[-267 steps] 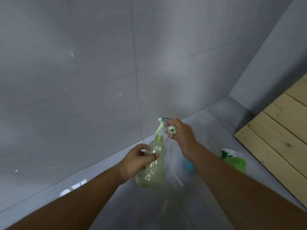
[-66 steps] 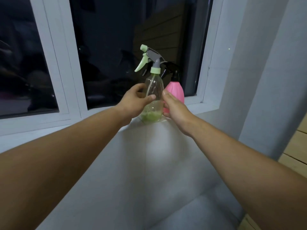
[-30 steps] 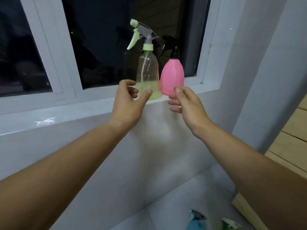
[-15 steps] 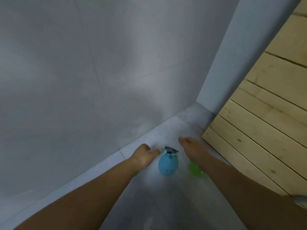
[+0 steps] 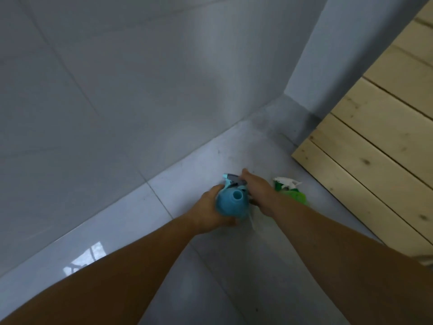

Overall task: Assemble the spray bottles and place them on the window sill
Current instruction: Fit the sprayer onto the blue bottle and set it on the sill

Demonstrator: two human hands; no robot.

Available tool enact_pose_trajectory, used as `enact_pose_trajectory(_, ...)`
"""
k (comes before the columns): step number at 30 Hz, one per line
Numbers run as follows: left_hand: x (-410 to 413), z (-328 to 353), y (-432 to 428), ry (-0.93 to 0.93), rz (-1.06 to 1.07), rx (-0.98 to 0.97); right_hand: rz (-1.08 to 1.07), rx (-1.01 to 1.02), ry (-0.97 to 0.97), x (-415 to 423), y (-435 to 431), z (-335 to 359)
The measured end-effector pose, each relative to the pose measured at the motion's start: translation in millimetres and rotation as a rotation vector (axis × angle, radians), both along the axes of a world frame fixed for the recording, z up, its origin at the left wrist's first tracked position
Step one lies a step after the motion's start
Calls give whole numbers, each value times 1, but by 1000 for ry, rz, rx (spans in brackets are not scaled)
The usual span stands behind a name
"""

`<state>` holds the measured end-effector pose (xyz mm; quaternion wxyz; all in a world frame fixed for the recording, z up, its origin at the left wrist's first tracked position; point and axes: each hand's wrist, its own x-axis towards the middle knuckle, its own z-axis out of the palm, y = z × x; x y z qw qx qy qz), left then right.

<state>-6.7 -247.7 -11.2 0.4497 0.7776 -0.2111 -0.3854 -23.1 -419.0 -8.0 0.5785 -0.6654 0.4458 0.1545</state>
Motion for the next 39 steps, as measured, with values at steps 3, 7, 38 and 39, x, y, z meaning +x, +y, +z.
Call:
enact_pose_trajectory(3, 6, -12, 2, -11, -16, -26, -20, 75, 14, 1, 3, -10)
enact_pose_trajectory(7, 7, -28, -2, 1, -5, -56, -39, 91, 21, -1, -1, -20)
enact_pose_trajectory(38, -11, 184, 95, 56, 88, 11, -132, 299, -503, -13, 30, 195)
enact_pose_trajectory(39, -14, 201, 102, 51, 91, -1, -115, 293, -536, -17, 34, 216)
